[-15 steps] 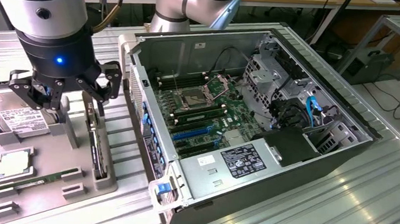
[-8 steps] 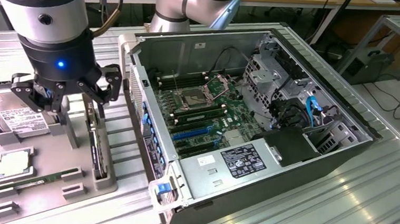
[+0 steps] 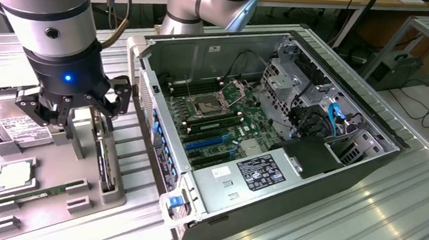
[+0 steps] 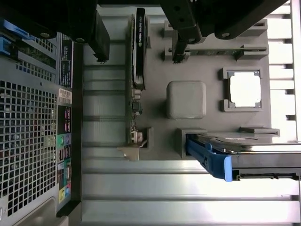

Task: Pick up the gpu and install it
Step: 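Pick up the gpu and move the gpu toward the slot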

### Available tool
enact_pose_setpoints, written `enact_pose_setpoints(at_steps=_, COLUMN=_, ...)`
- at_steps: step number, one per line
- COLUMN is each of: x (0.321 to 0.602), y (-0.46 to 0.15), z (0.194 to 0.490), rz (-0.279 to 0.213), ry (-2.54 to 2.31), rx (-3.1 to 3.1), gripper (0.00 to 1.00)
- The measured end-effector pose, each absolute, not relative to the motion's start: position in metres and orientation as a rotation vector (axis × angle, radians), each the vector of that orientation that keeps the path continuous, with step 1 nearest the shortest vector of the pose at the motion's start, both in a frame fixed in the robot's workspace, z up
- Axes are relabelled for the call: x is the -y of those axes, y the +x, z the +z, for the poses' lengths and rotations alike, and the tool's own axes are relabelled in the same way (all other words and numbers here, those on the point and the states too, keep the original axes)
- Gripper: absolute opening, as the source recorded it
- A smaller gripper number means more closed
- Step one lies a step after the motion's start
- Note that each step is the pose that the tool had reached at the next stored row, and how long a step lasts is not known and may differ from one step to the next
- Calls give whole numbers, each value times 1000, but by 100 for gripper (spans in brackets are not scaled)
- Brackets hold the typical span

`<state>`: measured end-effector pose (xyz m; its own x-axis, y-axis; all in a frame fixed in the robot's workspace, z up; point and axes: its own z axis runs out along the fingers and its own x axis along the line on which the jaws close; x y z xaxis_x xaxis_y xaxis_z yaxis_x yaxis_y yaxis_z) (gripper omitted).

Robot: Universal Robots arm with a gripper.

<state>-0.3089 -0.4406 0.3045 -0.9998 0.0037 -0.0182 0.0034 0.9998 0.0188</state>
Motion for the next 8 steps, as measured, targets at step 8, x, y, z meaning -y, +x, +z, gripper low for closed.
enact_pose_setpoints(at_steps=8, x=441, y=-309, z=291, rz=29, ry=5, rx=-3123, gripper=65)
